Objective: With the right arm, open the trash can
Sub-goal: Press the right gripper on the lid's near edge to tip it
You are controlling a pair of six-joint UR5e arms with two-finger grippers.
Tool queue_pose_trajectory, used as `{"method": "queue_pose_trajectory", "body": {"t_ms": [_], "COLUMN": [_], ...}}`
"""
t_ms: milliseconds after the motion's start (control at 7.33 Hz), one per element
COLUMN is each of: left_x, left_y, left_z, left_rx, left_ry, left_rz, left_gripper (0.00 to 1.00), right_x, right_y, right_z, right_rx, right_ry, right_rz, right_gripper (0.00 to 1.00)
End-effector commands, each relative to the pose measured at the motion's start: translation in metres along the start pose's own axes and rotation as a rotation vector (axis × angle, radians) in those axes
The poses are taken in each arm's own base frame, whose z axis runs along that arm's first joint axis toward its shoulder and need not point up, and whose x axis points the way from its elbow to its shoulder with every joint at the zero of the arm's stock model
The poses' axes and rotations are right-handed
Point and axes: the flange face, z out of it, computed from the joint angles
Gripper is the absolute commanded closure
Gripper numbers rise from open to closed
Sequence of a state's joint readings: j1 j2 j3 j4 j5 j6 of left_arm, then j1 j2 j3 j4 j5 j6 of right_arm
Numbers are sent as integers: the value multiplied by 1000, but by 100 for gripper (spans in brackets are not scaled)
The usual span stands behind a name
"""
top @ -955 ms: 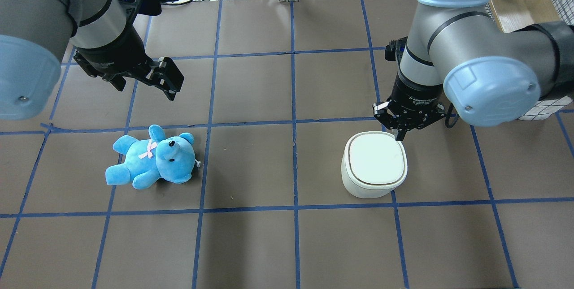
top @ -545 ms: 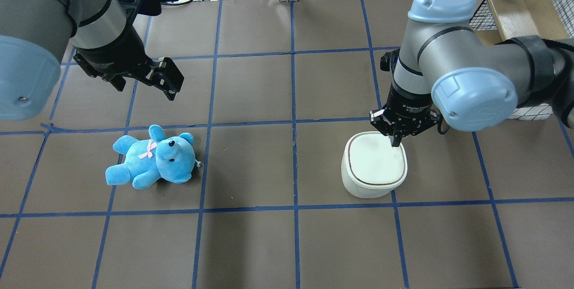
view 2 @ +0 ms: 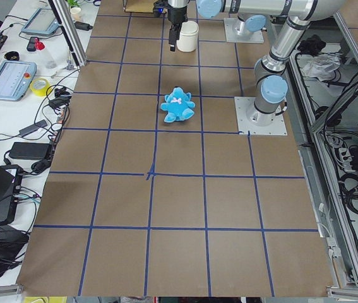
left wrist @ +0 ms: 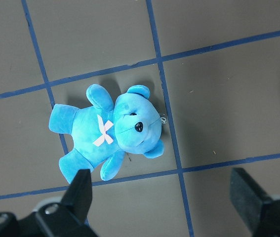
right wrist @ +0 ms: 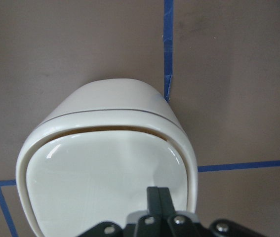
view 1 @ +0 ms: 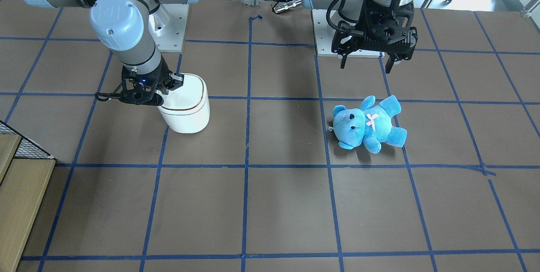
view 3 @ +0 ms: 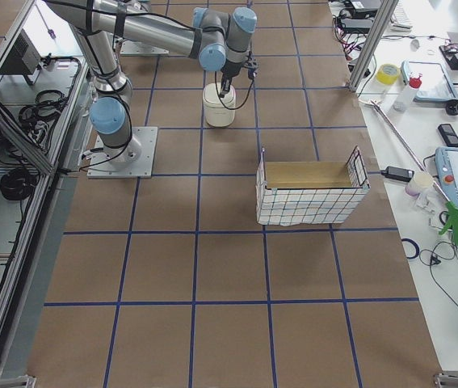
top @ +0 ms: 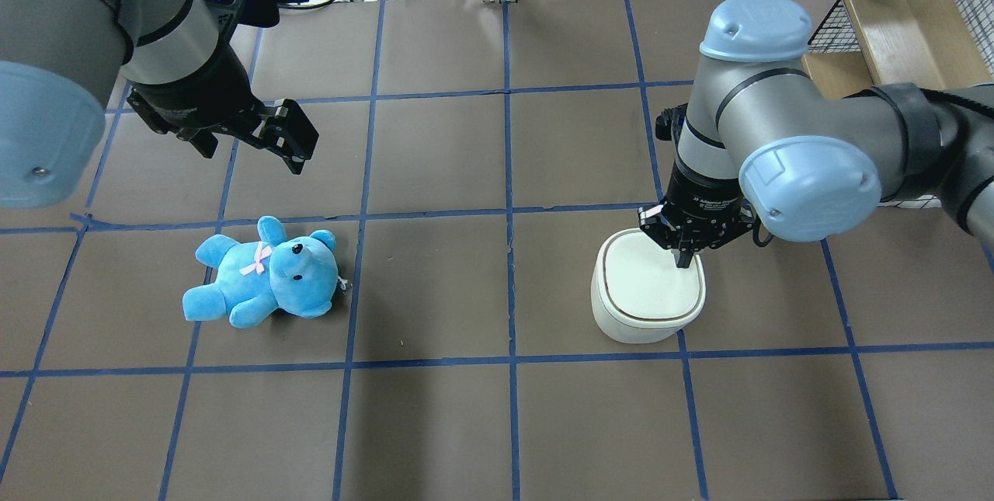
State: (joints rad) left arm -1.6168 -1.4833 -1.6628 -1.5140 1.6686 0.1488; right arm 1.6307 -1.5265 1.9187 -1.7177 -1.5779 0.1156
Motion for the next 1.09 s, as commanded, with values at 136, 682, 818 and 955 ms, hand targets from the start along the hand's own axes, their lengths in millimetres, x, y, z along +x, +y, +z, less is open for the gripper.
{"method": "queue_pose_trajectory", "body": {"t_ms": [136,682,818,955], "left_x": [0,0,0,0], "left_y": [0,0,0,0], "left_z": [0,0,0,0], "left_rx": [0,0,0,0], "left_ry": [1,1,1,1], "left_rz": [0,0,0,0], "left_gripper": [0,0,0,0], "right_x": [-1,-1,0,-1], "right_y": [-5,-8,-7,-9], "right_z": [10,10,-4,-27], "right_rx": [-26,-22,-4,44], "right_ry": [3,3,-1,-13], "right_rz": [-5,-1,9,9], "right_gripper": [100,100,100,74]}}
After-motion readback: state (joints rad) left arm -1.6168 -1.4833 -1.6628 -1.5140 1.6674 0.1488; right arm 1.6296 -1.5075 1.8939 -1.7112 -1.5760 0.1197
